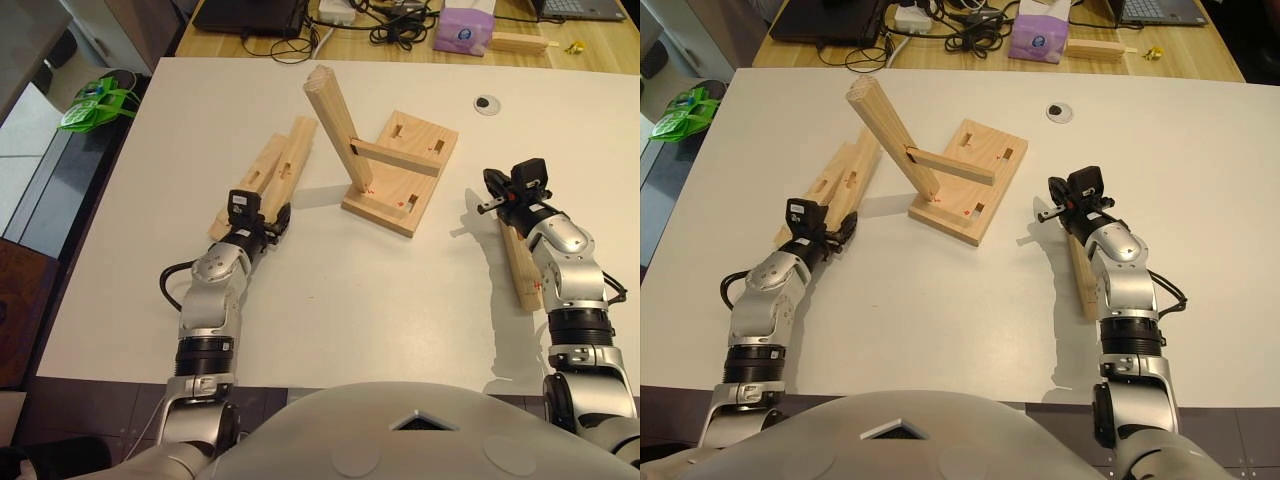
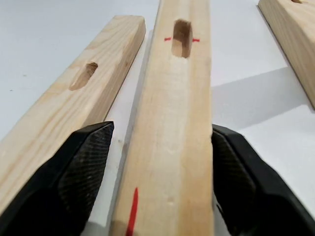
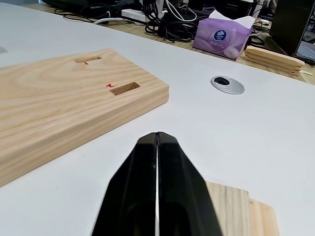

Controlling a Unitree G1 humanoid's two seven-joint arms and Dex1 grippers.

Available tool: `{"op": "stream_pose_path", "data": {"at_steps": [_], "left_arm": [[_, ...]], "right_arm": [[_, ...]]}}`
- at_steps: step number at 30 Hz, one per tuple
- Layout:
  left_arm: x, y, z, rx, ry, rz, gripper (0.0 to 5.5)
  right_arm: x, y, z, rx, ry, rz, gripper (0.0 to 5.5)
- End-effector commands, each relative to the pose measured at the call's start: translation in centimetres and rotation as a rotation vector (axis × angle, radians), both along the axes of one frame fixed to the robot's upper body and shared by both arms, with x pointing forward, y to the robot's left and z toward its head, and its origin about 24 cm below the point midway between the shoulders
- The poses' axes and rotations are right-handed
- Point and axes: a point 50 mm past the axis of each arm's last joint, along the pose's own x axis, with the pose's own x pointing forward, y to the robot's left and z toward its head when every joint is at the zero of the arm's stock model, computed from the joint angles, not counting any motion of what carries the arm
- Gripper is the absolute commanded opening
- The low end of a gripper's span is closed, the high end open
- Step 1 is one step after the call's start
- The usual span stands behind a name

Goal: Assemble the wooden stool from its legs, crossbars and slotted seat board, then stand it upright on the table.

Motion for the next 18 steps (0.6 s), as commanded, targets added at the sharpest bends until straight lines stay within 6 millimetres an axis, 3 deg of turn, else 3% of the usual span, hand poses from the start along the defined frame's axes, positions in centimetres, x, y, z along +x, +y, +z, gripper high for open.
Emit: {"op": "stream_pose_path", "data": {"at_steps": [1, 5, 12, 18], "left_arm": [[-0.9, -0.2, -1.6, 0.055, 0.086, -0.03, 3.2], [-1.5, -1.2, -2.2, 0.072, 0.133, -0.12, 3.2], [-1.7, -1.2, -2.5, 0.068, 0.152, -0.114, 2.1], [-0.8, -1.4, -1.3, 0.043, 0.048, -0.107, 2.1]], "right_arm": [[0.2, 0.1, 0.3, -0.019, -0.014, 0.011, 0.0], [0.2, 0.1, 0.3, -0.019, -0.016, 0.013, 0.0], [0.3, 0.3, 0.3, -0.015, -0.023, 0.015, 0.0], [0.4, 0.4, 0.4, -0.012, -0.036, 0.017, 0.0]]}}
